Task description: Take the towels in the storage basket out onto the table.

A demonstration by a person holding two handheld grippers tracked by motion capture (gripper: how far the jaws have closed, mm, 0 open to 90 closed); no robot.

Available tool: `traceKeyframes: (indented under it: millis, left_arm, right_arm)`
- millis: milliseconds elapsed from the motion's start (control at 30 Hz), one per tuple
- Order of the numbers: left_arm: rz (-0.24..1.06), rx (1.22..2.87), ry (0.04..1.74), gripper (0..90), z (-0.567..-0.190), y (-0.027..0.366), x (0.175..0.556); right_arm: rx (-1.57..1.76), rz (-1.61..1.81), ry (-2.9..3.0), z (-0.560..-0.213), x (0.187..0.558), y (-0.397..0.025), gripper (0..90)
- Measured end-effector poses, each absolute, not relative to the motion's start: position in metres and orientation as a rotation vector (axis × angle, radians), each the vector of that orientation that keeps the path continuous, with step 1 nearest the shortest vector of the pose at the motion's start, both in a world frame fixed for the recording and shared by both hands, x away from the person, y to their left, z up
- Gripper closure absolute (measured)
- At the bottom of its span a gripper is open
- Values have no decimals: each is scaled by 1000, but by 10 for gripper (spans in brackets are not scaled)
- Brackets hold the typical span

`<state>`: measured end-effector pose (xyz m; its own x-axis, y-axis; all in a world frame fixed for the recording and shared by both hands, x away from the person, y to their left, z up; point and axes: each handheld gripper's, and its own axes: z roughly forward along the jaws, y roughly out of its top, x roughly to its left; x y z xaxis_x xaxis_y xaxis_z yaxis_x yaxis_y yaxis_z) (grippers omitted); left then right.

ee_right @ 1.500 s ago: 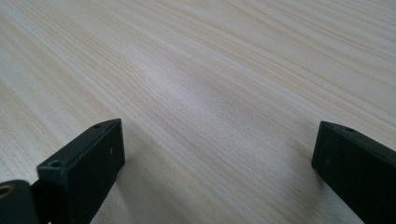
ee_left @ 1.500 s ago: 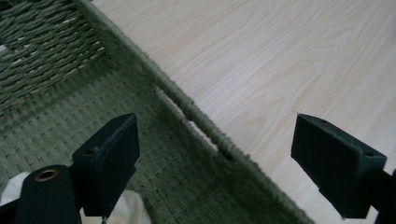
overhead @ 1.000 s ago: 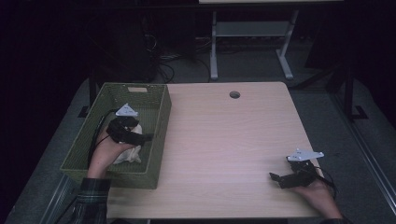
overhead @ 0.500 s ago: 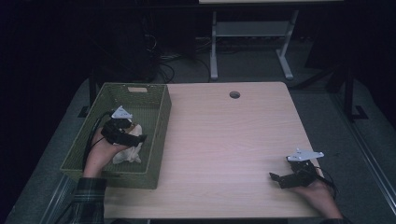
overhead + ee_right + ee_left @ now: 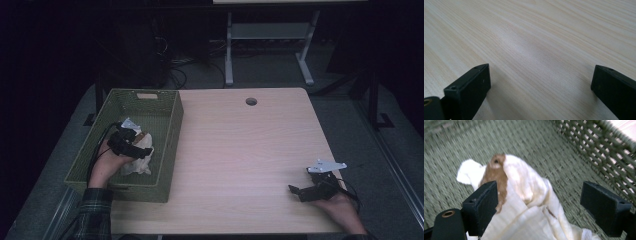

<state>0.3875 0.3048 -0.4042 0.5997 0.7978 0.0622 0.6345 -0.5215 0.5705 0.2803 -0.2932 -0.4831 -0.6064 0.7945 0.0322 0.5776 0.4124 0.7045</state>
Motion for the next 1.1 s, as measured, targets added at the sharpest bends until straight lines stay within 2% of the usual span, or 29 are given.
traceKeyframes:
  millis: [867, 1100]
  left_arm:
    - [326, 2479, 1292, 150, -430, 304, 393]
    - [327, 2493, 1322, 243, -432, 304, 394]
  right_arm:
    - [1188, 996, 2366, -483, 280, -293, 22]
    - [1188, 996, 2366, -483, 280, -293, 22]
